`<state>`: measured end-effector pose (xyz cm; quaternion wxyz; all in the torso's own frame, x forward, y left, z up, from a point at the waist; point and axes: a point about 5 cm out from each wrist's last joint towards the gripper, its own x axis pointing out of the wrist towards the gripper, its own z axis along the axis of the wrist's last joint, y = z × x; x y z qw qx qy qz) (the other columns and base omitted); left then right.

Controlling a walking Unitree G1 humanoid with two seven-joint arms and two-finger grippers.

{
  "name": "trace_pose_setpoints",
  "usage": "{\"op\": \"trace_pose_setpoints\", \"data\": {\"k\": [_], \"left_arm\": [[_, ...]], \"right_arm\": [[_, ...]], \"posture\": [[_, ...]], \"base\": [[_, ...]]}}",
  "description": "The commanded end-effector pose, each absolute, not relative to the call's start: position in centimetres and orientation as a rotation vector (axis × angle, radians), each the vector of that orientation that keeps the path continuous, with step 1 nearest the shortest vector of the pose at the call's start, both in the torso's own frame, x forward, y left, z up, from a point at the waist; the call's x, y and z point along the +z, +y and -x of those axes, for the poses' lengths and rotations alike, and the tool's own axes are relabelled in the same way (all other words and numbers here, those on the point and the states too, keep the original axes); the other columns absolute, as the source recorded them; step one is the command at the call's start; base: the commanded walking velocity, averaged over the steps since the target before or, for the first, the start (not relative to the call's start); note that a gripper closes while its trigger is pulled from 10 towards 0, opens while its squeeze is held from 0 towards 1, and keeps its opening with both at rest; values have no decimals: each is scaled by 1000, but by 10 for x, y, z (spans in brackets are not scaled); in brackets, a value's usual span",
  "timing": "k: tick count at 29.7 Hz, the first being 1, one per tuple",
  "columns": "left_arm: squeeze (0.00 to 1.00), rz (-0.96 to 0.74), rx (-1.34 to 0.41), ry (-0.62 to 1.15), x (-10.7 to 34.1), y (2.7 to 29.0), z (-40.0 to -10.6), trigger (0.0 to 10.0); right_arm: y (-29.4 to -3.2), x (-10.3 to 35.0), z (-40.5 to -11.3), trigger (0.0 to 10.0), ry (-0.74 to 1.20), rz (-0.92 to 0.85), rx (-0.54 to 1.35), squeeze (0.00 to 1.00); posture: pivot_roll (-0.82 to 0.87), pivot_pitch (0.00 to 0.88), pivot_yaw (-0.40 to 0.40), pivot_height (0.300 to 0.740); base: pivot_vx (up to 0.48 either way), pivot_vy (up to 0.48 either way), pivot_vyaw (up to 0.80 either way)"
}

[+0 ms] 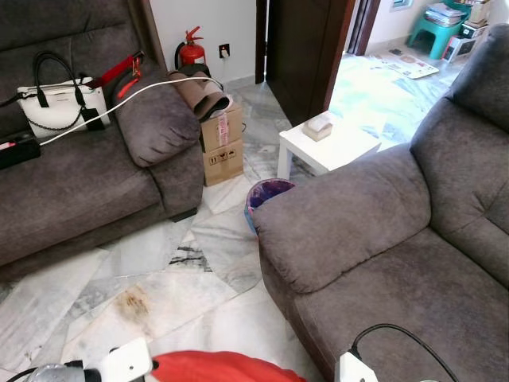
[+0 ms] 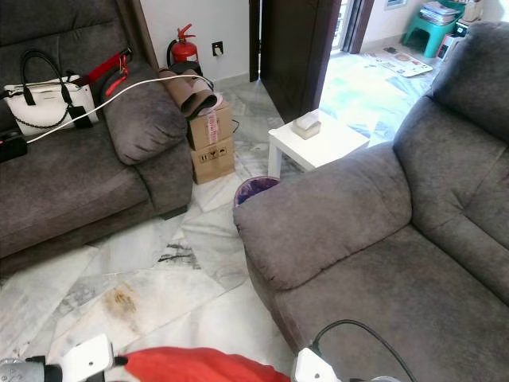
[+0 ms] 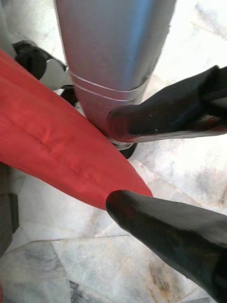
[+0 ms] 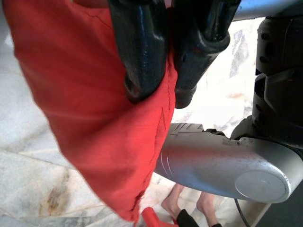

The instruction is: Move the pillow to the sofa from floor

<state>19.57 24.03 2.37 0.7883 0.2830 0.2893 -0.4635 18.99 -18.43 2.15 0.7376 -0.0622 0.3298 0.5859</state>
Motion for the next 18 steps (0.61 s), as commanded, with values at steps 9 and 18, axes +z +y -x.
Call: {"op": "trace_pose_setpoints", "data": {"k": [9, 18], "left_arm": [[1000, -751, -1138, 675, 4, 240, -186, 10000], [1000, -842, -1169, 678, -4, 248, -186, 10000]], "right_arm": [[-170, 49, -191, 10000, 617, 119, 1412, 0], [-168, 58, -190, 10000, 596, 119, 1425, 0]], "posture": [[51, 142, 26, 740], [34, 142, 27, 740]], "base": [[0, 0, 0], [0, 0, 0]]}}
